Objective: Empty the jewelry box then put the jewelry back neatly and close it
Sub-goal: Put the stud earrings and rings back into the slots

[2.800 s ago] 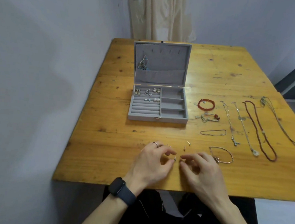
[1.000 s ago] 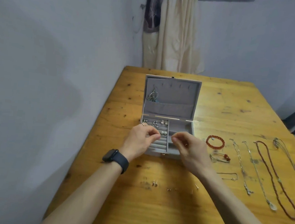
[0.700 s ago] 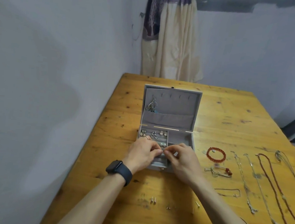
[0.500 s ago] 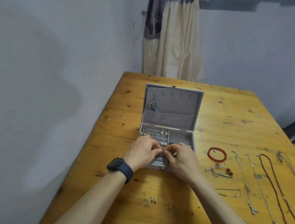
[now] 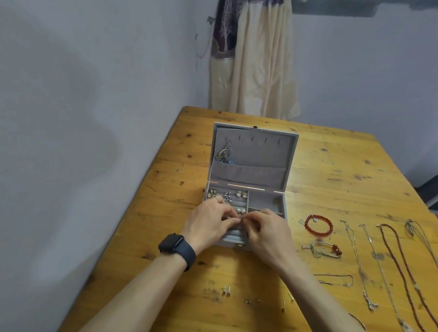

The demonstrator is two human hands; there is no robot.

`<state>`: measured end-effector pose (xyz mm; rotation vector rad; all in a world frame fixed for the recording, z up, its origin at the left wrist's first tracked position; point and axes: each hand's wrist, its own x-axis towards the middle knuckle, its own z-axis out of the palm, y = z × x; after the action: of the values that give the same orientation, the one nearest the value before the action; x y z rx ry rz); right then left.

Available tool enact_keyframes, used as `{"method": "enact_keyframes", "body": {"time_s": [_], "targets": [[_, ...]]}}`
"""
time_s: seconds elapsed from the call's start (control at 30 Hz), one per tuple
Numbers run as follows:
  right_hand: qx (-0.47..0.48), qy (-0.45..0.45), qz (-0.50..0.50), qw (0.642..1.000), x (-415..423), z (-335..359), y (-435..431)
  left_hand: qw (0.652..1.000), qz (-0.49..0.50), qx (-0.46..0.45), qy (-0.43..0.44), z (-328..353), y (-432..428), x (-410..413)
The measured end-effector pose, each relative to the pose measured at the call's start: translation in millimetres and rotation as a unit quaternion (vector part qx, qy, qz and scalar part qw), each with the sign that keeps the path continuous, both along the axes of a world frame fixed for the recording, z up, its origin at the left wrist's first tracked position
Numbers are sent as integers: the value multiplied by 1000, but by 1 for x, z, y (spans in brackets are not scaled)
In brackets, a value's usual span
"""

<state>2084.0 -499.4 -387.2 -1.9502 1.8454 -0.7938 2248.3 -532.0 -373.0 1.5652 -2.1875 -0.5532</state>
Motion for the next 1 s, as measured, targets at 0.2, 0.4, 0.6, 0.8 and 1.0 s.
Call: {"method": "enact_keyframes", "body": {"time_s": [0.2, 0.4, 0.6, 0.8, 1.0], "targets": [[-47, 23, 17, 998, -5, -4, 21, 998, -22, -45, 33, -11, 13, 12], [-28, 104, 40, 993, -2, -6, 25, 995, -37, -90, -1, -17, 20, 13], [-8, 113, 45, 993, 1, -5, 26, 995, -36, -89, -13, -15, 20, 10], [-16, 89, 52, 995, -3, -3, 29, 993, -44, -104, -21, -16, 20, 11], [-66, -7, 19, 998, -18, 11, 52, 992, -46, -109, -35, -14, 23, 10]]}}
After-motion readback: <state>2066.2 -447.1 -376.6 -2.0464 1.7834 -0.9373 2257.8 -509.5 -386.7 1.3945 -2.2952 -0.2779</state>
